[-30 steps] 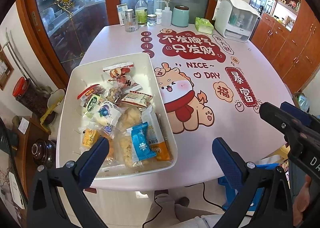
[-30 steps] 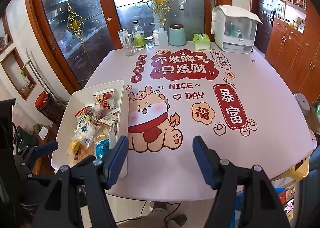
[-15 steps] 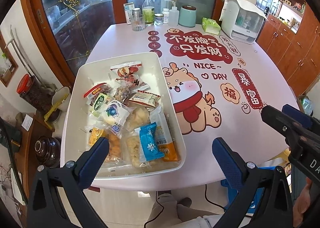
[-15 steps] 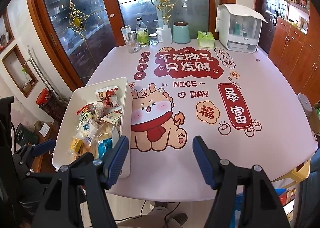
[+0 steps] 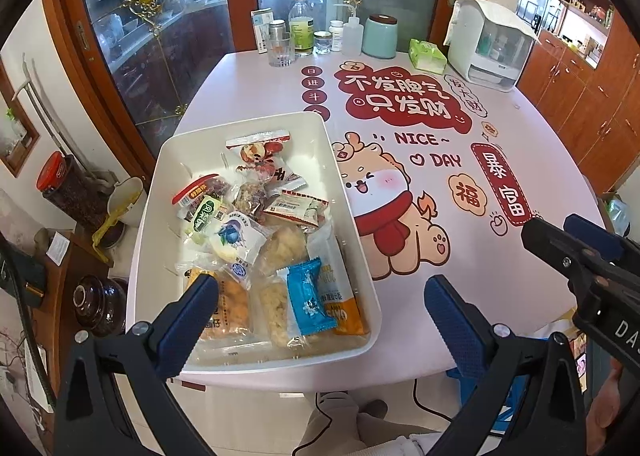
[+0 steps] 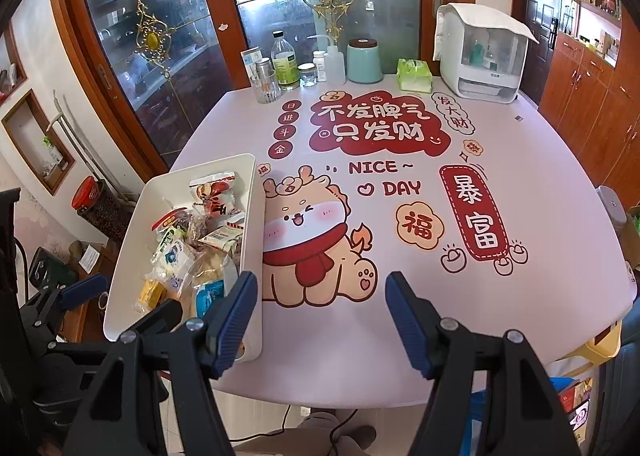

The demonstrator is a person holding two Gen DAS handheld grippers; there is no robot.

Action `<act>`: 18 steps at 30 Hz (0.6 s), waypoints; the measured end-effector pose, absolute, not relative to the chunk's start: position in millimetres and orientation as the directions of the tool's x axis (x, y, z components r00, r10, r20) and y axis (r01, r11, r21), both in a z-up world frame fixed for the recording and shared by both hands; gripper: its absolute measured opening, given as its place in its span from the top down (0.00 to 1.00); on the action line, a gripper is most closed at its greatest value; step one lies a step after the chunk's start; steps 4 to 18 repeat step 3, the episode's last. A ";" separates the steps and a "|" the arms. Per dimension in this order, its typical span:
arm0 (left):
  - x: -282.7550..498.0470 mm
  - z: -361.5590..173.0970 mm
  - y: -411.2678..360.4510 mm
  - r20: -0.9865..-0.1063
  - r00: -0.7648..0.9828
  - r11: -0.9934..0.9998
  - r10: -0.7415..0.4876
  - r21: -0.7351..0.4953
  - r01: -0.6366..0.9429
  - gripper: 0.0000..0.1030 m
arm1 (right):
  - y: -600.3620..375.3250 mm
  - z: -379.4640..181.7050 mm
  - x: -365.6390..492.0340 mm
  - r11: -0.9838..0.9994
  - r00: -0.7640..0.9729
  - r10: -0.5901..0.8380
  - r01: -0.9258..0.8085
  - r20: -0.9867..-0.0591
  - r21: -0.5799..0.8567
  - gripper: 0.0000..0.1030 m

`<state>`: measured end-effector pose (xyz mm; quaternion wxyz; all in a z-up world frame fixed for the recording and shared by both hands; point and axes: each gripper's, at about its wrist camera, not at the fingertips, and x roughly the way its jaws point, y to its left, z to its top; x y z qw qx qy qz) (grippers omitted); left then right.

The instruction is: Organize snacks

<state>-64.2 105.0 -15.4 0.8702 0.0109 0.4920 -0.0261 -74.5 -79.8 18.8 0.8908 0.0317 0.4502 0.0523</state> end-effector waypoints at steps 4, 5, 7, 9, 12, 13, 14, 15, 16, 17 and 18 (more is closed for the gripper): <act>-58.3 -15.6 106.0 -0.859 0.510 0.999 -0.029 -0.006 0.048 0.01 | -80.2 19.2 -74.4 0.993 0.591 0.121 -0.065 -0.798 0.103 0.35; -58.3 -15.6 106.0 -0.859 0.510 0.999 -0.029 -0.006 0.048 0.01 | -80.2 19.2 -74.4 0.993 0.591 0.121 -0.065 -0.798 0.103 0.35; -58.3 -15.6 106.0 -0.859 0.510 0.999 -0.029 -0.006 0.048 0.01 | -80.2 19.2 -74.4 0.993 0.591 0.121 -0.065 -0.798 0.103 0.35; -58.3 -15.6 106.0 -0.859 0.510 0.999 -0.029 -0.006 0.048 0.01 | -80.2 19.2 -74.4 0.993 0.591 0.121 -0.065 -0.798 0.103 0.35; -58.3 -15.6 106.0 -0.859 0.510 0.999 -0.029 -0.006 0.048 0.01 | -80.2 19.2 -74.4 0.993 0.591 0.121 -0.065 -0.798 0.103 0.35; -58.3 -15.6 106.0 -0.859 0.510 0.999 -0.029 -0.006 0.048 0.01 | -80.2 19.2 -74.4 0.993 0.591 0.121 -0.065 -0.798 0.103 0.35; -58.3 -15.6 106.0 -0.859 0.510 0.999 -0.029 -0.006 0.048 0.01 | -80.2 19.2 -74.4 0.993 0.591 0.121 -0.065 -0.798 0.103 0.35; -58.3 -15.6 106.0 -0.859 0.510 0.999 -0.029 -0.006 0.048 0.01 | -80.2 19.2 -74.4 0.993 0.591 0.121 -0.065 -0.798 0.103 0.35; -58.3 -15.6 106.0 -0.859 0.510 0.999 -0.029 -0.006 0.048 0.01 | -80.2 19.2 -74.4 0.993 0.591 0.121 -0.065 -0.798 0.103 0.35; -58.3 -15.6 106.0 -0.859 0.510 0.999 -0.029 -0.006 0.048 0.01 | -80.2 19.2 -74.4 0.993 0.591 0.121 -0.065 -0.798 0.103 0.35; -58.3 -15.6 106.0 -0.859 0.510 0.999 -0.029 -0.006 0.048 0.01 | -80.2 19.2 -74.4 0.993 0.591 0.121 -0.065 -0.798 0.103 0.35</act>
